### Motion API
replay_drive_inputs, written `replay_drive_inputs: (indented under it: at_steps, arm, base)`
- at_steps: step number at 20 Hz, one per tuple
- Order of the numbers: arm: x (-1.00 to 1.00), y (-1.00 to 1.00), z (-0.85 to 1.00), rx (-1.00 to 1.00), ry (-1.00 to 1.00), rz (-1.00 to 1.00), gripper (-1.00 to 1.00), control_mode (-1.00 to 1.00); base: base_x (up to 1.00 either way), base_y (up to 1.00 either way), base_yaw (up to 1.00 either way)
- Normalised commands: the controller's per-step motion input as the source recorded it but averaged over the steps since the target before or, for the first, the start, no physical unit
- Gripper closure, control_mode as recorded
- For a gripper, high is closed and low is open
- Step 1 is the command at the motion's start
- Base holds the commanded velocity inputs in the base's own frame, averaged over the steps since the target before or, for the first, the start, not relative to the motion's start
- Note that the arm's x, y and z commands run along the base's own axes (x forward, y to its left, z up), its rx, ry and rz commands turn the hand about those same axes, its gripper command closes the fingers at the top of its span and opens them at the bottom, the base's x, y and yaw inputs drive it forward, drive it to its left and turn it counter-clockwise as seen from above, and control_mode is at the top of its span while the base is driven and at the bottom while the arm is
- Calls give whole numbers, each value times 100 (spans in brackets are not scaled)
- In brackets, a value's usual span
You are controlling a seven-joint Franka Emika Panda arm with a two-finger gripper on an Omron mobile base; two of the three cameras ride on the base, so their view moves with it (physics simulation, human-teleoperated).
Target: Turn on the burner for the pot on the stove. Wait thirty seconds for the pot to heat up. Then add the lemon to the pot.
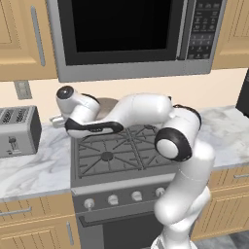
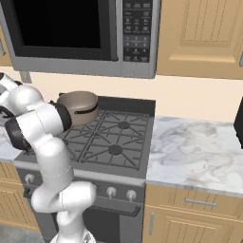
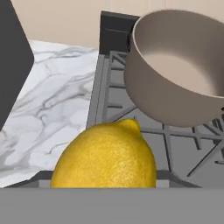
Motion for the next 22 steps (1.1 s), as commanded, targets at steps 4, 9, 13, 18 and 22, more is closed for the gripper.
replay_drive_inputs:
  at_steps: [4, 9, 13, 18, 22]
  arm:
    - [0, -72, 17, 0, -3, -5, 100, -100]
    - [0, -58, 0, 0, -14, 0, 100, -100]
    - [0, -50, 0, 0, -20, 0, 100, -100]
    - [9, -48, 10, 0, -11, 0, 100, -100]
    - [42, -34, 29, 0, -1, 0, 100, -100]
  base:
    - [0, 0, 0]
    - [0, 0, 0]
    - [0, 0, 0]
    - [0, 0, 0]
    - [0, 0, 0]
